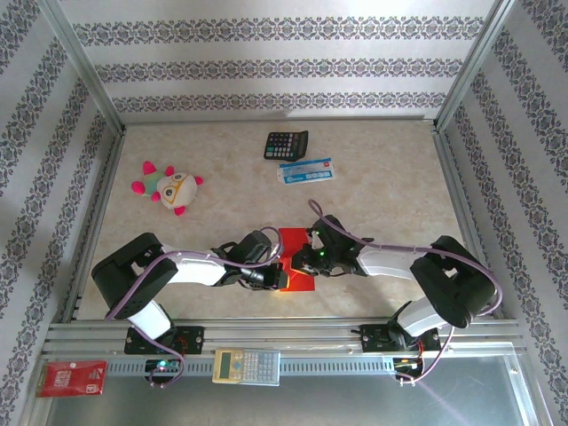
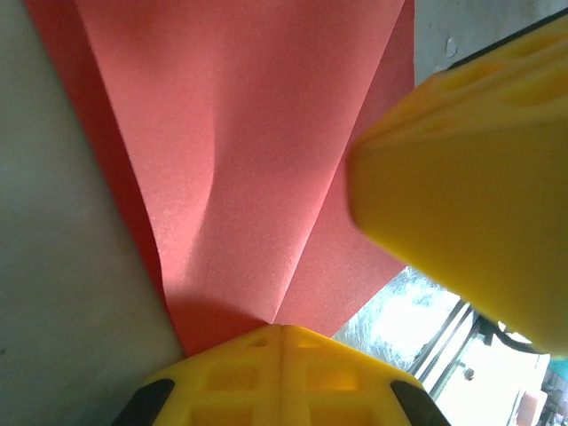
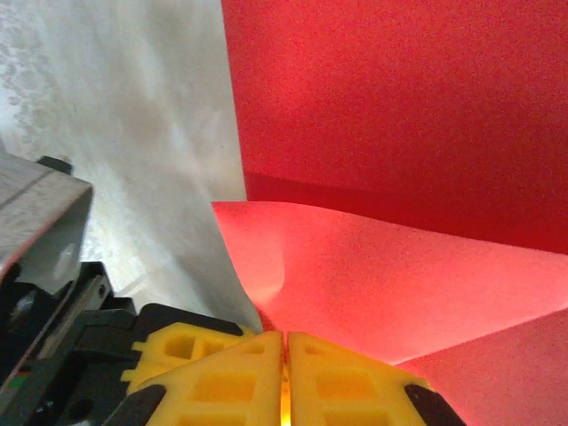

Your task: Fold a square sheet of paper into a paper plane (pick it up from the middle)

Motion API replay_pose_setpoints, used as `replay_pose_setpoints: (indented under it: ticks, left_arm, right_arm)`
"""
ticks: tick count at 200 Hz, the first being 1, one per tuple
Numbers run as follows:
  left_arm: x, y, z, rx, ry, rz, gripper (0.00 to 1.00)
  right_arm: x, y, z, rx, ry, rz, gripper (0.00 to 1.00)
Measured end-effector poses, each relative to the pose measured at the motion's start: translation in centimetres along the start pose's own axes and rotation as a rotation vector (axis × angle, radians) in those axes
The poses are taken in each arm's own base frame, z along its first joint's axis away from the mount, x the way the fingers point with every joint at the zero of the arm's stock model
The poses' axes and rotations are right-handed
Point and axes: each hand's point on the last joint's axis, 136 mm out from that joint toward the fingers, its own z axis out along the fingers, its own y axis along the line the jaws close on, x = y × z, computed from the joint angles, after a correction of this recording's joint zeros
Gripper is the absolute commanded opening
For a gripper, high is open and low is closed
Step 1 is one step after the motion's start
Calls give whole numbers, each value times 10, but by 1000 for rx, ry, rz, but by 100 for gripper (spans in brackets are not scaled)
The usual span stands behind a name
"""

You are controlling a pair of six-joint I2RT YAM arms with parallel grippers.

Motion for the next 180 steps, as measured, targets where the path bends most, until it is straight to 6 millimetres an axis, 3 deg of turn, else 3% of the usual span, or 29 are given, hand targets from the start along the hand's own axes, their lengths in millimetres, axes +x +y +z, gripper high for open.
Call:
replay_pose_setpoints:
  ticks: [58, 180]
  left_arm:
    - [0, 1, 0, -1, 2, -2, 0]
    - [1, 1, 1, 8, -2, 8, 0]
  right_arm:
    - [-3, -16, 8, 24, 22, 33, 8]
    - [-43, -42, -18, -48, 10, 76, 7]
